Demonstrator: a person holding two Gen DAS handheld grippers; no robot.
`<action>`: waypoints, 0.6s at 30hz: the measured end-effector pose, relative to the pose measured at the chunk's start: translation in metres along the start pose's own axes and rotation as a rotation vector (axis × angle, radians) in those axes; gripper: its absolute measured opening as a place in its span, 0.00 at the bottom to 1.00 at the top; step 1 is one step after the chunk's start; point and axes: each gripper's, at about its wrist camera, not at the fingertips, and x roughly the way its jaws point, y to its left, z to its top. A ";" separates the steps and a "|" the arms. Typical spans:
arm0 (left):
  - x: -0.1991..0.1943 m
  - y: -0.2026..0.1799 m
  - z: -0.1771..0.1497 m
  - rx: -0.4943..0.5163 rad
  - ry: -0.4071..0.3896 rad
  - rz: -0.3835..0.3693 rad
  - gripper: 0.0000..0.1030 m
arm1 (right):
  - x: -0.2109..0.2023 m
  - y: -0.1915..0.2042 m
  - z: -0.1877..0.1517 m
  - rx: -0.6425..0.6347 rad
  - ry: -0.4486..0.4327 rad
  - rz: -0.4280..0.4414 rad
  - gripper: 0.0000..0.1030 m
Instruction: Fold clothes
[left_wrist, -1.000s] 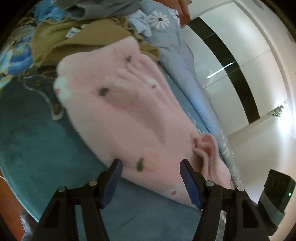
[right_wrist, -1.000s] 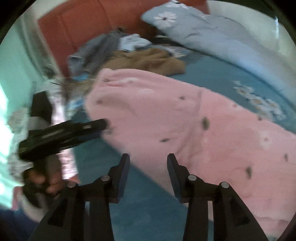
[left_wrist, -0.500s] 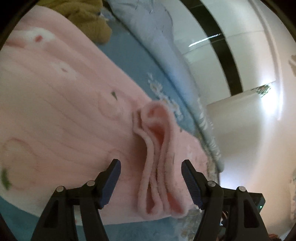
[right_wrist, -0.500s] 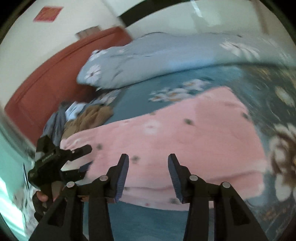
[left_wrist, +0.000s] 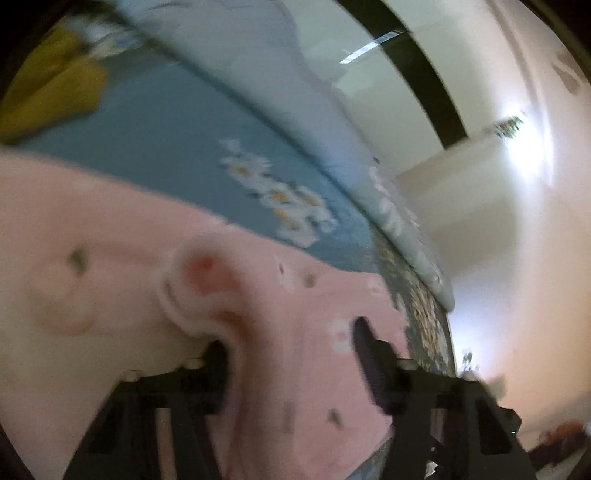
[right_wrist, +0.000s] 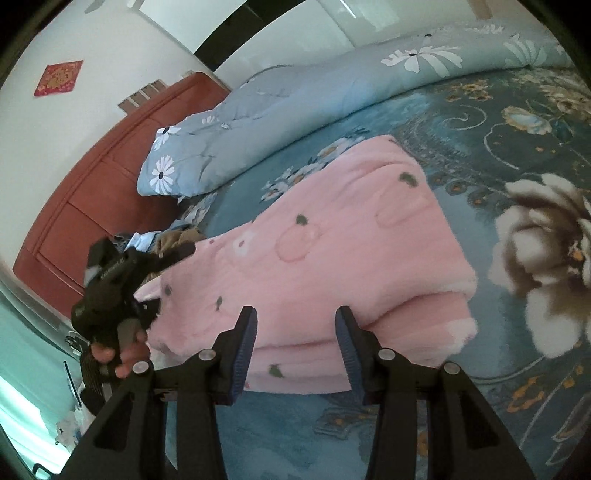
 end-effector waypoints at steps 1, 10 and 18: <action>0.004 -0.012 0.004 0.040 0.006 -0.031 0.35 | -0.001 -0.002 0.000 0.006 -0.003 -0.004 0.44; 0.029 0.011 0.029 0.034 -0.002 0.072 0.30 | -0.019 -0.019 0.004 0.040 -0.041 -0.061 0.44; 0.014 0.067 0.015 -0.102 -0.018 0.136 0.33 | -0.014 -0.009 0.008 0.018 -0.051 -0.077 0.44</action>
